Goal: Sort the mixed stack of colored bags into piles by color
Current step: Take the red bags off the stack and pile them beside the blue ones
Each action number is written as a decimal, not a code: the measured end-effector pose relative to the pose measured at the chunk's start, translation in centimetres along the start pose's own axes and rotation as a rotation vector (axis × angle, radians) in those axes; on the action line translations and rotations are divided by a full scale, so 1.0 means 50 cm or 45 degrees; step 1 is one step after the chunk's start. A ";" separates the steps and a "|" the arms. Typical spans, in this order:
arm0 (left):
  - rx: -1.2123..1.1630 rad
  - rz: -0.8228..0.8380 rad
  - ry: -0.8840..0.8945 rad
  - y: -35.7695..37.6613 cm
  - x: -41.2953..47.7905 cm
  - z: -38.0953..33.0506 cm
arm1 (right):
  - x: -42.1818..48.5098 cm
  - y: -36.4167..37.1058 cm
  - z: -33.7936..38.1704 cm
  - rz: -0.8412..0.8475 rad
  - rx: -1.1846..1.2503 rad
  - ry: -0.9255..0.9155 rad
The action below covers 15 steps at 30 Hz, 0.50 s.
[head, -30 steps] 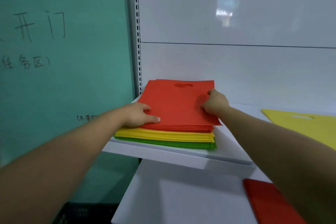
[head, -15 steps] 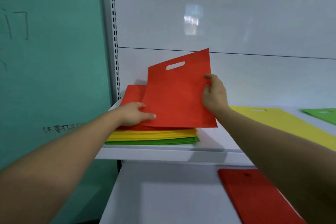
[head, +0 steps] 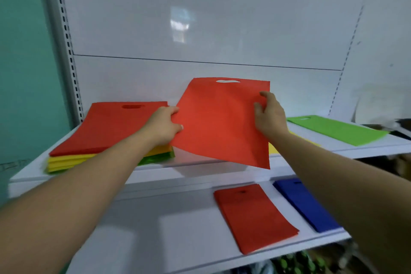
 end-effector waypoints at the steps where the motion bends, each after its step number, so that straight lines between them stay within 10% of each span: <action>1: 0.017 0.016 0.035 0.026 -0.006 -0.039 | -0.002 -0.034 -0.029 -0.001 -0.030 0.017; 15: -0.113 0.329 0.140 0.563 -0.197 -0.436 | -0.149 -0.495 -0.544 0.056 -0.328 0.351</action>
Point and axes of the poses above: each hand's wrist, its own x-axis towards the middle knuckle, its own y-axis out of the palm, z = x × y, the point moved 9 cm from there along x, towards the middle knuckle
